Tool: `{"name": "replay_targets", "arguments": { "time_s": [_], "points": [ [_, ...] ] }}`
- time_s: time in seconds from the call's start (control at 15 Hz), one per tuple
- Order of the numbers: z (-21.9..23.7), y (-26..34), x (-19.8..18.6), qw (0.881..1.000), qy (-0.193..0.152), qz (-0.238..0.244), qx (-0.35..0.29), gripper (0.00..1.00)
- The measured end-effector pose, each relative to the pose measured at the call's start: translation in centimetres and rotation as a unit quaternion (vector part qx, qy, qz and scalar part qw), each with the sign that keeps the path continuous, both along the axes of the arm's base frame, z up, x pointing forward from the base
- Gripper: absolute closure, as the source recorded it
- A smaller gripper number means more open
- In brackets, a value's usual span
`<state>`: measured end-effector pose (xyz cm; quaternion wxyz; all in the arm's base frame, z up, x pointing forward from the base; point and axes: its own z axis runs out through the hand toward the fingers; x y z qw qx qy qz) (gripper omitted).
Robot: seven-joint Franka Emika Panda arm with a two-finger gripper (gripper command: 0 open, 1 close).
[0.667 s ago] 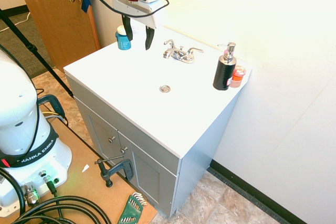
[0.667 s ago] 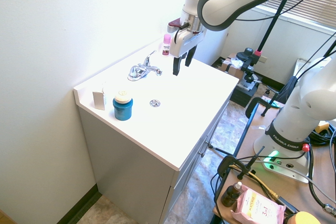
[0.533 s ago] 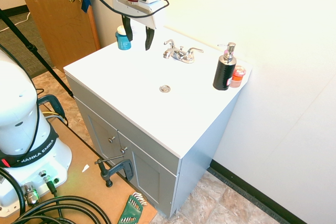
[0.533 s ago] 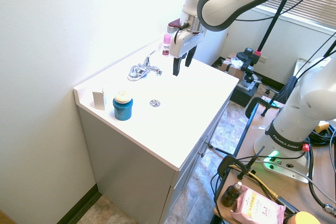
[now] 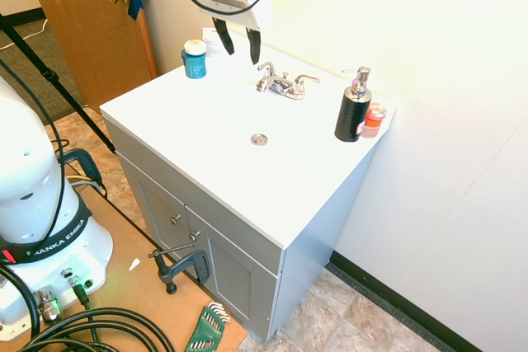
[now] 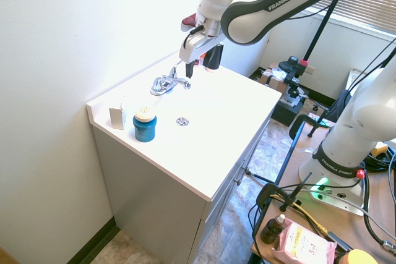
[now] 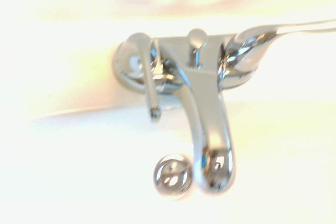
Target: Turn off the hot water
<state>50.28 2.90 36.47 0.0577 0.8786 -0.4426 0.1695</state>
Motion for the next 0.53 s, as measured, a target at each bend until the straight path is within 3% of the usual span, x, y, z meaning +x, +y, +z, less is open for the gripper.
{"name": "replay_targets", "arguments": {
  "time_s": [0.27, 0.53],
  "points": [
    [-2.6, -0.3, 4.7, 0.999, -0.022, -0.013, -0.044, 0.0],
    [-4.4, 0.2, 7.4, 0.998, -0.019, -0.01, -0.052, 0.0]
  ]
}}
